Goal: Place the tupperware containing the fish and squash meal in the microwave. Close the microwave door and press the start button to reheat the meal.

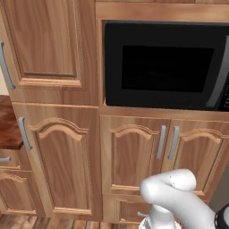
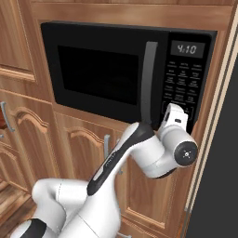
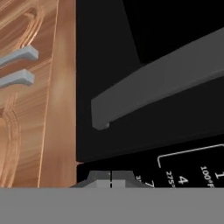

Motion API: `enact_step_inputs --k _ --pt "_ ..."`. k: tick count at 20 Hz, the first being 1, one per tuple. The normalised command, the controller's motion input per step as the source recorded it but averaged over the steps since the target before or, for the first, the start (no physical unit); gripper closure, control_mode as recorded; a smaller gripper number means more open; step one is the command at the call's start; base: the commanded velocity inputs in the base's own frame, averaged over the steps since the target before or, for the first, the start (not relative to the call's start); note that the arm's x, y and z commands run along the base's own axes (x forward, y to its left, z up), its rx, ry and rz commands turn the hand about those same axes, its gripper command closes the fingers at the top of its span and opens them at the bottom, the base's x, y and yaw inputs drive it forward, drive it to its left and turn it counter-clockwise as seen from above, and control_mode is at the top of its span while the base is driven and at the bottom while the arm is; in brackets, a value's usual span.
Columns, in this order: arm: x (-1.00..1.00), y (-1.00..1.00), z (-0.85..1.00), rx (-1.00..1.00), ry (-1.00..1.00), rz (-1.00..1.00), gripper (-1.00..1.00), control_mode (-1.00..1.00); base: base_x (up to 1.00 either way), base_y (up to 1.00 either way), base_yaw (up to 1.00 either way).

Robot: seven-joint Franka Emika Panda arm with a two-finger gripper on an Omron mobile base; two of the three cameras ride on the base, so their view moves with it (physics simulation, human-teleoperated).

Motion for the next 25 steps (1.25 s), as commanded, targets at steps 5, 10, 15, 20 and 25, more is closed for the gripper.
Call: enact_step_inputs --k 5,10,15,20,25 --pt "0.23 -0.14 -0.1 0.0 0.0 0.0 1.0 -1.0 0.0 0.0 0.0" --pt "0.24 -0.14 -0.08 0.0 0.0 0.0 1.0 -1.0 0.0 0.0 0.0" --pt "0.24 -0.11 -0.13 0.0 0.0 0.0 1.0 -1.0 0.0 0.0 0.0" --pt "0.22 -0.06 -0.23 0.0 -0.01 0.0 1.0 -1.0 0.0 0.0 0.0" --pt "0.26 -0.03 -0.4 -0.02 -0.08 -0.01 1.0 -1.0 0.0 0.0 0.0"
